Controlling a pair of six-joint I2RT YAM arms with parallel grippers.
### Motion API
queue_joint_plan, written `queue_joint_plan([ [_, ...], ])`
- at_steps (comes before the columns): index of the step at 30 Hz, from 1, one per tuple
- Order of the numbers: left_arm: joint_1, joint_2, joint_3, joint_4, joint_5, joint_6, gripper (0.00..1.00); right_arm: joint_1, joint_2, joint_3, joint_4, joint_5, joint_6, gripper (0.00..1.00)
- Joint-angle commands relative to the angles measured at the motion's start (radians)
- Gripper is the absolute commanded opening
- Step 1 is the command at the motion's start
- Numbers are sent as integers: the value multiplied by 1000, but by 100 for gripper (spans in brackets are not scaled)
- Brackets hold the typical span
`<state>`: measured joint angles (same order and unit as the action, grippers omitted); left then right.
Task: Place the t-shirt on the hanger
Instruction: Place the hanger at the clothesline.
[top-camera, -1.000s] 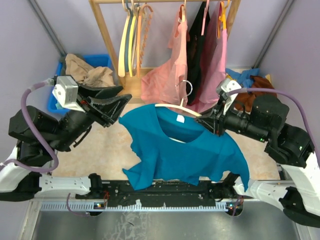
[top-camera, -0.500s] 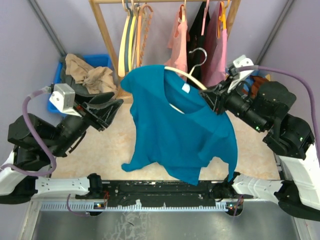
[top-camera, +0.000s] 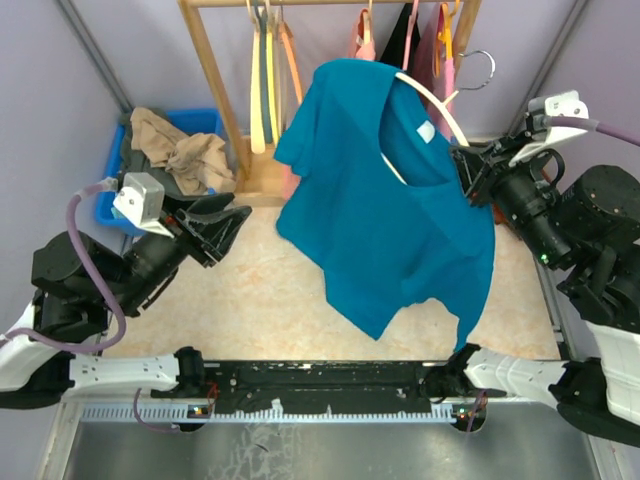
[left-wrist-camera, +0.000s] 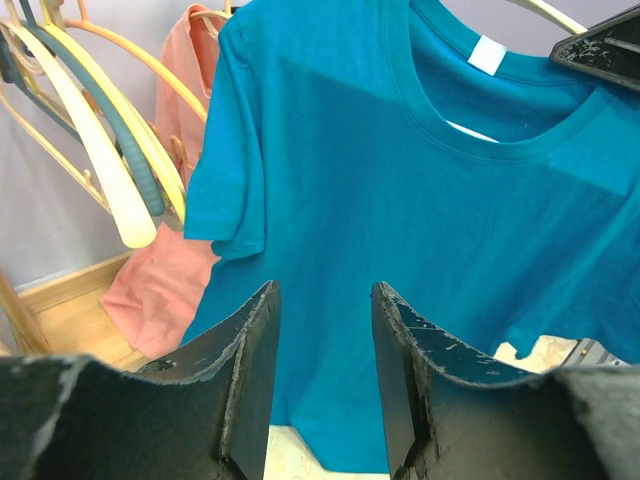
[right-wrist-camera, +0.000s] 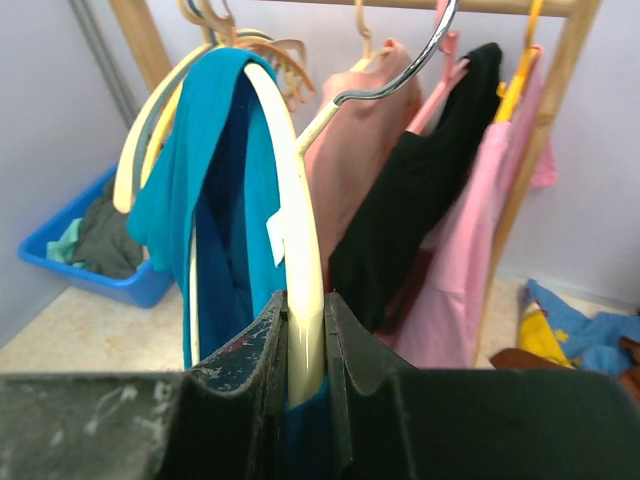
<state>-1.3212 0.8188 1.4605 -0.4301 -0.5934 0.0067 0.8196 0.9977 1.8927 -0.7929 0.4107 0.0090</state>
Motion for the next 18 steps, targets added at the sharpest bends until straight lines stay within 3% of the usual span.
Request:
queue_joint_plan([
  [1, 4, 21, 3, -10, 10, -18, 47, -4, -20, 28, 51, 119, -48, 0],
  [18, 4, 70, 17, -30, 33, -55, 45, -4, -116, -16, -87, 282, -103, 0],
])
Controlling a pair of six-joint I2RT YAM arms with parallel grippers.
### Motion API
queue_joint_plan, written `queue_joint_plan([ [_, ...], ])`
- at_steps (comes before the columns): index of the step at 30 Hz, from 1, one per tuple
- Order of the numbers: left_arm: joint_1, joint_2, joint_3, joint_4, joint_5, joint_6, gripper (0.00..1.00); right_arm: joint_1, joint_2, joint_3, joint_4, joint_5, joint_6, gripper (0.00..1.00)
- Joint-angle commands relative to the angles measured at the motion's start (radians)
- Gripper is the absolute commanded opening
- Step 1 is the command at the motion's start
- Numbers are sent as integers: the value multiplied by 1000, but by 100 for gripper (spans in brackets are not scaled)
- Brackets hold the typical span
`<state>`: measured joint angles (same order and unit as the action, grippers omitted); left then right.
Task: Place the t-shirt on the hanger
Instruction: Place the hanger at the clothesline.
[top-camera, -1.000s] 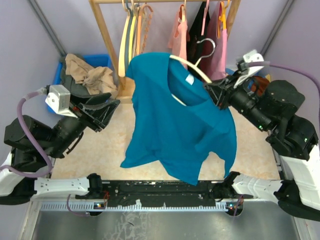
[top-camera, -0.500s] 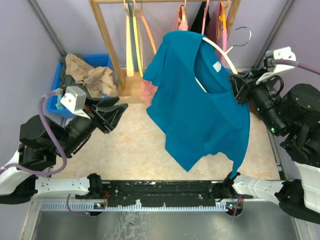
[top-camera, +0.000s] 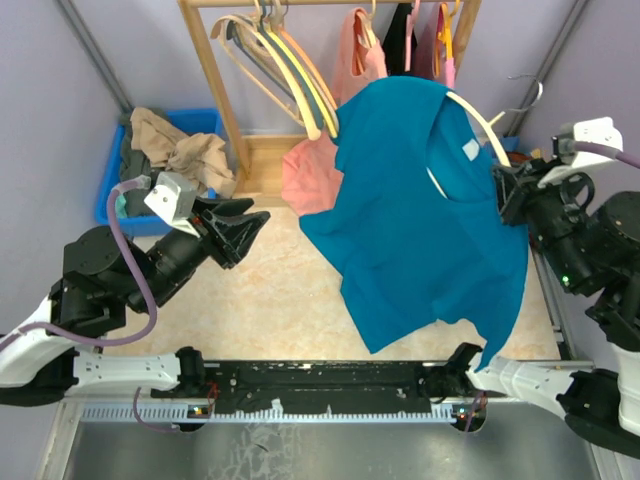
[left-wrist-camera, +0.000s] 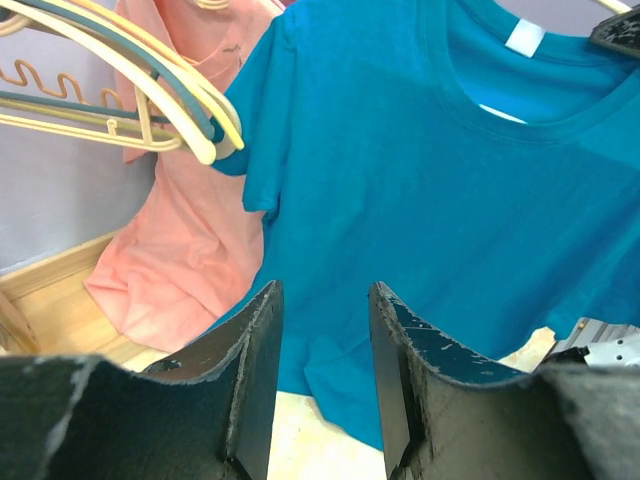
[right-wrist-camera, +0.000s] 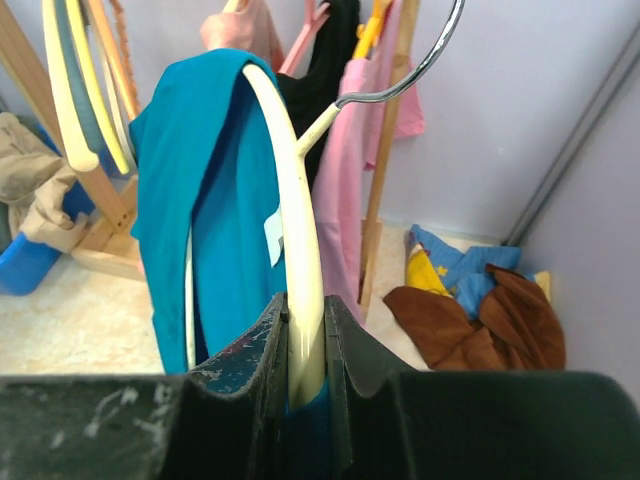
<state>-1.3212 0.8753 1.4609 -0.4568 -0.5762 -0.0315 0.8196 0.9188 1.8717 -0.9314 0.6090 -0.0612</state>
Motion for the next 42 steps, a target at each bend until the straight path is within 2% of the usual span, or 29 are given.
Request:
queue_joint_plan([
  [1, 4, 17, 15, -1, 18, -18, 45, -4, -42, 1, 52, 97, -42, 0],
  [11, 4, 30, 21, -2, 30, -28, 45, -4, -45, 9, 50, 127, -81, 0],
  [26, 4, 9, -2, -8, 30, -38, 44, -3, -29, 105, -56, -67, 5, 0],
  [42, 4, -24, -11, -40, 35, -56, 44, -4, 55, 168, -171, -133, 56, 0],
])
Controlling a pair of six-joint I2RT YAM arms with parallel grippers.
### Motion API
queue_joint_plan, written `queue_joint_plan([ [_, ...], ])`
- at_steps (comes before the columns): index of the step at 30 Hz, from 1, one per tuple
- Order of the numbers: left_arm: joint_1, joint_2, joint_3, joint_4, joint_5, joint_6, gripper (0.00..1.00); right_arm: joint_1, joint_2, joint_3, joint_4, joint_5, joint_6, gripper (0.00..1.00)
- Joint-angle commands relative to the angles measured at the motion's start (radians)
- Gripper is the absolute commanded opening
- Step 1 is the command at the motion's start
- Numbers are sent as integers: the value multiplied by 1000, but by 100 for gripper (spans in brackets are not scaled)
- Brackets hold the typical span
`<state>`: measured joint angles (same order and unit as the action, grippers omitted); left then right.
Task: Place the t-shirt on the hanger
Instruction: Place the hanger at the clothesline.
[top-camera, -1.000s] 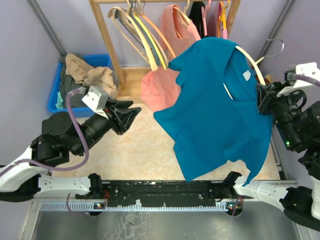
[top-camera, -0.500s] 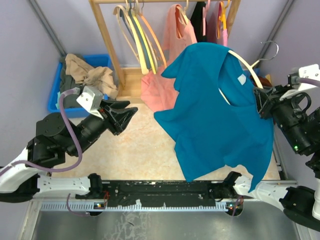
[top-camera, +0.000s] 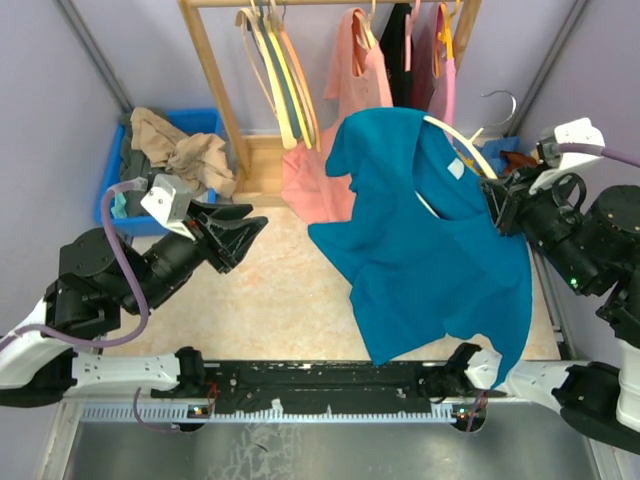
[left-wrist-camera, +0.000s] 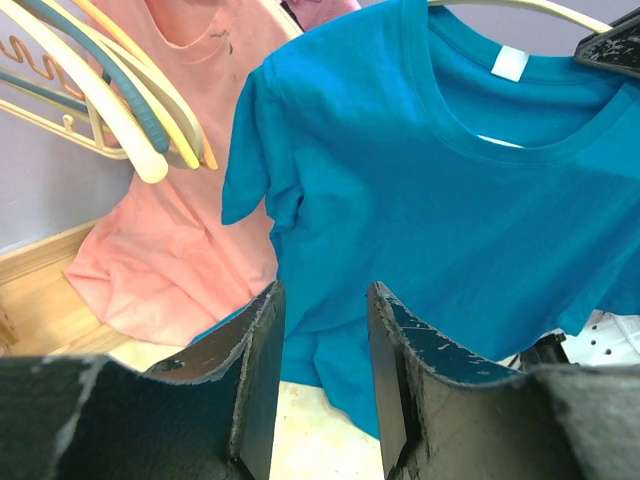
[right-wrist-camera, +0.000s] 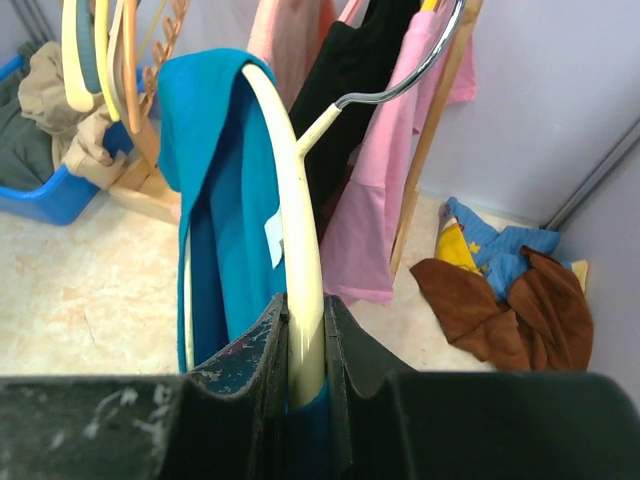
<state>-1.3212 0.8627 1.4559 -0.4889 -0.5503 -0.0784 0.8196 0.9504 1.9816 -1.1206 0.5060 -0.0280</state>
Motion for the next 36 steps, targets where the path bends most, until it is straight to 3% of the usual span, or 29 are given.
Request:
queue_joint_plan([
  [1, 3, -12, -7, -8, 9, -9, 44, -3, 26, 59, 11, -24, 26, 0],
  [5, 4, -18, -13, -8, 12, -11, 44, -4, 29, 61, 4, 57, 33, 0],
  [18, 4, -53, 1, -50, 10, -12, 44, -4, 124, 106, 160, 34, 137, 0],
  [30, 3, -138, 18, -110, 3, -15, 43, -3, 353, 269, 192, 49, 251, 0],
  [36, 2, -153, 41, -143, 15, -8, 43, 79, 505, 400, 208, 199, 217, 0],
])
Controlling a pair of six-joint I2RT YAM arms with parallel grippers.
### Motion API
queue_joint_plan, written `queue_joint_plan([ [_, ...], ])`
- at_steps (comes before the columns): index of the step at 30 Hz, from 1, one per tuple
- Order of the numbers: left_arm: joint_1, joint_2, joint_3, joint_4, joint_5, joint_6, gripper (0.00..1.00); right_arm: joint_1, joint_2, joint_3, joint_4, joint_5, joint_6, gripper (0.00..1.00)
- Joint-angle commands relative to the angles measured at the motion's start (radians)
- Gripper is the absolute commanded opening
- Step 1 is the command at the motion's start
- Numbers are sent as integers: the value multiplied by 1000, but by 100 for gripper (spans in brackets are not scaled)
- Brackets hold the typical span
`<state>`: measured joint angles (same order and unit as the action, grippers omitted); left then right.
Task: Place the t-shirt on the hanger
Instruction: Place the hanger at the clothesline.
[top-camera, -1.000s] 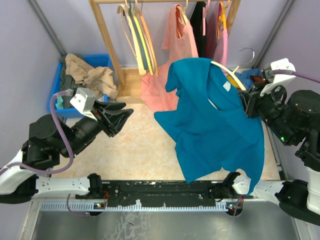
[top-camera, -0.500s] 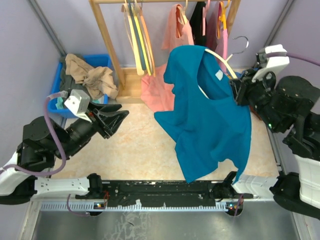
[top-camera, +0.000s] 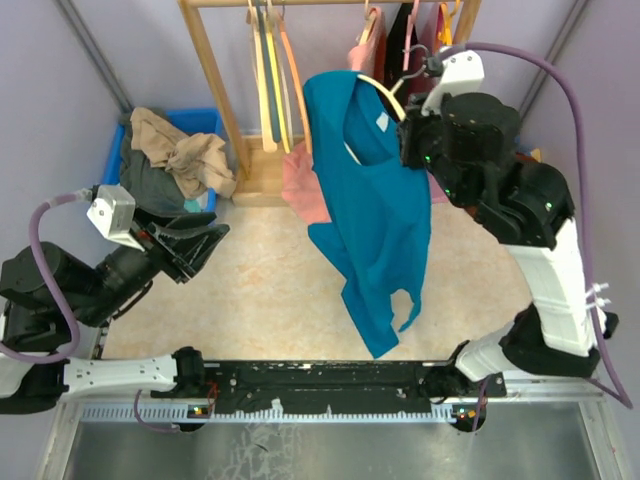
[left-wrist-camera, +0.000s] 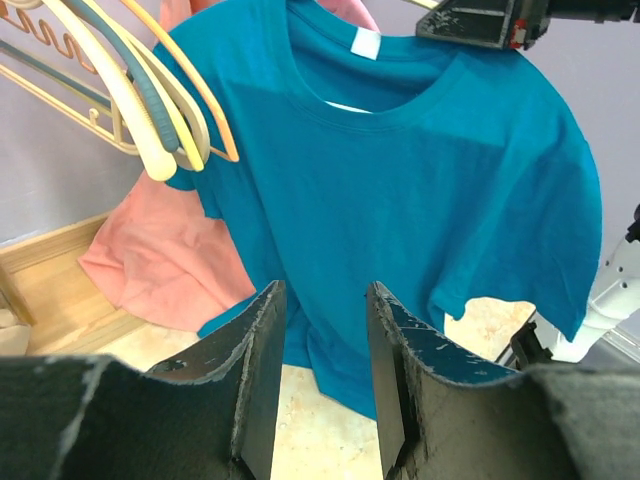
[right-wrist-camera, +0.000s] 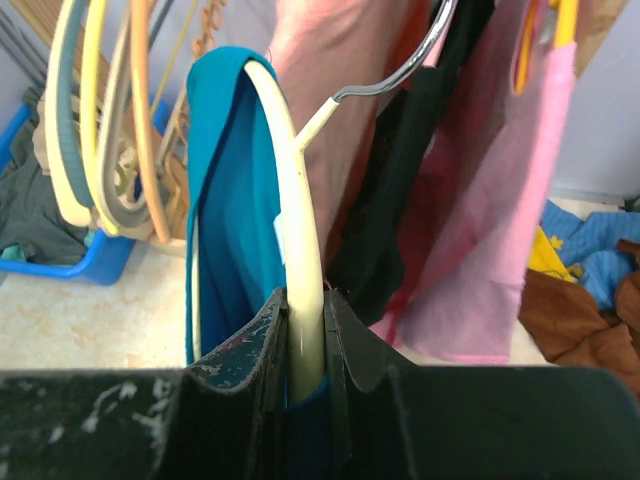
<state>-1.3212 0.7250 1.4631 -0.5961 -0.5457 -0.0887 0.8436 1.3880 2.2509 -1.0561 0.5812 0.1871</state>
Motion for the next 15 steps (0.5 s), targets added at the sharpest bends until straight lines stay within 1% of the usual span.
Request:
queue_joint_plan([
  [1, 3, -19, 38, -42, 12, 3, 43, 72, 101, 172, 137, 153, -11, 0],
  [3, 3, -24, 47, -51, 19, 1, 43, 119, 164, 254, 127, 232, -55, 0],
  [5, 4, -36, 47, -58, 28, -2, 43, 156, 203, 292, 125, 321, -90, 0],
  [10, 3, -56, 28, -56, 36, -4, 44, 213, 217, 244, 185, 468, -138, 0],
  [15, 4, -59, 40, -67, 56, -3, 44, 241, 214, 231, 180, 599, -175, 0],
])
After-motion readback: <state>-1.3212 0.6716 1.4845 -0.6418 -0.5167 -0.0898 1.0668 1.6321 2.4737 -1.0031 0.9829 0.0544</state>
